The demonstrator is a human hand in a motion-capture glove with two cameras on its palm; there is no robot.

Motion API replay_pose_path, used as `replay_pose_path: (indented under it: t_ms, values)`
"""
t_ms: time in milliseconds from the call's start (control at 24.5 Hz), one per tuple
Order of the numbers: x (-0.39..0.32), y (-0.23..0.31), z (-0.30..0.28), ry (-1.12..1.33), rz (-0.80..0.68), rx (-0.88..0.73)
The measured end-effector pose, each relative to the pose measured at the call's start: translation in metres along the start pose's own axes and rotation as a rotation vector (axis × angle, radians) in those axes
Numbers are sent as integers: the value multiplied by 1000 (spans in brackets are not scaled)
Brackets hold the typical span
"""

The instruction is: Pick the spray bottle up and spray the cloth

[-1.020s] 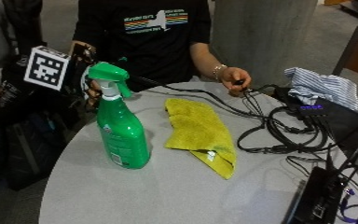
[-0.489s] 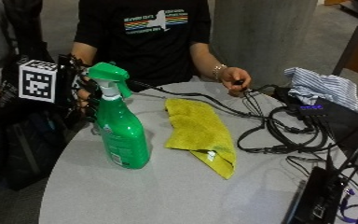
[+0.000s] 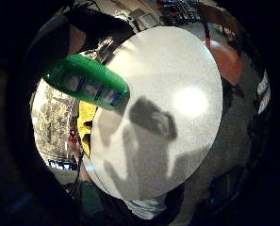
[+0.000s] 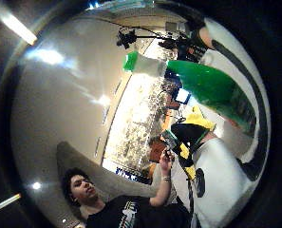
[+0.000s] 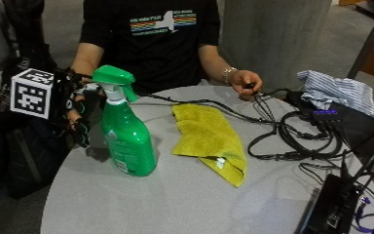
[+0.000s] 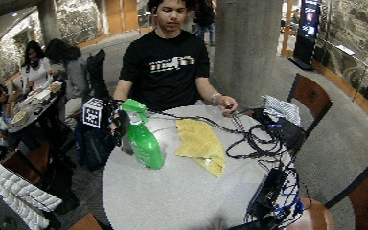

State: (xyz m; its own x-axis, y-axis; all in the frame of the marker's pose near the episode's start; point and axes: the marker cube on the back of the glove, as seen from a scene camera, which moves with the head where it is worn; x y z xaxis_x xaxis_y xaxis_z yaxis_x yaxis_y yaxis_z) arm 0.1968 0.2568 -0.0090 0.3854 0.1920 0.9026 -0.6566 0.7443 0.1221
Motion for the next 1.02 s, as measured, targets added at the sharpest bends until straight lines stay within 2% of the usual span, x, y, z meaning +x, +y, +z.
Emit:
replay_pose_path:
  t_ms: [489,1020]
  values:
    - [2,-23,21,30,18,-35]
    - [-2,-19,20,43,-26,85]
